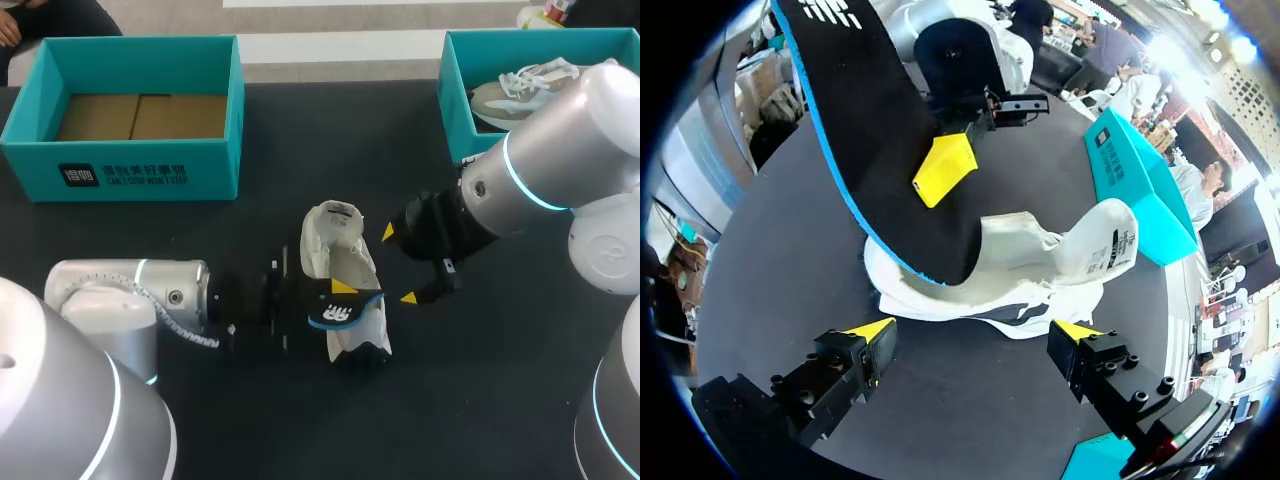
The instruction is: Take the shoe out of the shoebox, open the shoe tongue, remove and reinsert the insole, then place the shoe into the shoebox
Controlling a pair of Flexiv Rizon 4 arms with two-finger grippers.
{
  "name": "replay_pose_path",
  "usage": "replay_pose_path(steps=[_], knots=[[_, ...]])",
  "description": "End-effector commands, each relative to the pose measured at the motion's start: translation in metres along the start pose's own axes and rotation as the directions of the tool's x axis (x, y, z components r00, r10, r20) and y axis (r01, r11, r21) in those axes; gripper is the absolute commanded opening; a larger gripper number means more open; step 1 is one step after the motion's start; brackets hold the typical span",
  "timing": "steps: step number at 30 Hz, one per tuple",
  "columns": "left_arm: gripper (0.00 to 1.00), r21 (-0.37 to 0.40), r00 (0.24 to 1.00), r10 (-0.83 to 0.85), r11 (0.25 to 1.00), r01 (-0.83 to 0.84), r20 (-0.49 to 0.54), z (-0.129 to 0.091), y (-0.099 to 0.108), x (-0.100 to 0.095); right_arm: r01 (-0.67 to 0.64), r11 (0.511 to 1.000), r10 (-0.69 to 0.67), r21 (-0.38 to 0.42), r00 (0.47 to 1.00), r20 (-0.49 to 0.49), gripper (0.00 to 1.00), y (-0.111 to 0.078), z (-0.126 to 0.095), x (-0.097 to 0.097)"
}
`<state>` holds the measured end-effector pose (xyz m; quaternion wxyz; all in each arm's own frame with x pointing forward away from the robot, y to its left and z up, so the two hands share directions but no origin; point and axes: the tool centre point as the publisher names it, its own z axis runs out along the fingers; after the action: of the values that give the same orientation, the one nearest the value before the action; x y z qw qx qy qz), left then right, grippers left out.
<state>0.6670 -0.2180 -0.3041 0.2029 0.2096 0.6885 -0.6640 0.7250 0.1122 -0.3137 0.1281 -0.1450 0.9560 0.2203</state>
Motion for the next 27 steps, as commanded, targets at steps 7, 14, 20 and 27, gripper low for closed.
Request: replay_pose_path(steps=[7,14,20,27], knots=[[0.00,-0.012,1.000,0.024,1.000,-0.024,-0.013,0.013,0.021,-0.005,0.001,1.000,-0.001,-0.001,1.000,0.002,1.00,0.000,0.001,0.001],[0.00,-0.046,0.999,0.046,0.998,-0.047,-0.020,0.011,0.037,-0.008,0.001,1.000,-0.001,-0.001,1.000,0.002,1.00,0.000,0.001,0.001],[0.00,-0.067,0.998,0.064,0.996,-0.065,-0.024,0.009,0.047,-0.011,0.001,1.000,-0.001,-0.001,1.000,0.002,1.00,0.000,0.001,0.001],[0.00,-0.090,0.998,0.055,0.994,-0.056,-0.023,0.009,0.061,-0.009,0.001,1.000,-0.001,-0.001,1.000,0.002,1.00,0.000,0.001,0.001]])
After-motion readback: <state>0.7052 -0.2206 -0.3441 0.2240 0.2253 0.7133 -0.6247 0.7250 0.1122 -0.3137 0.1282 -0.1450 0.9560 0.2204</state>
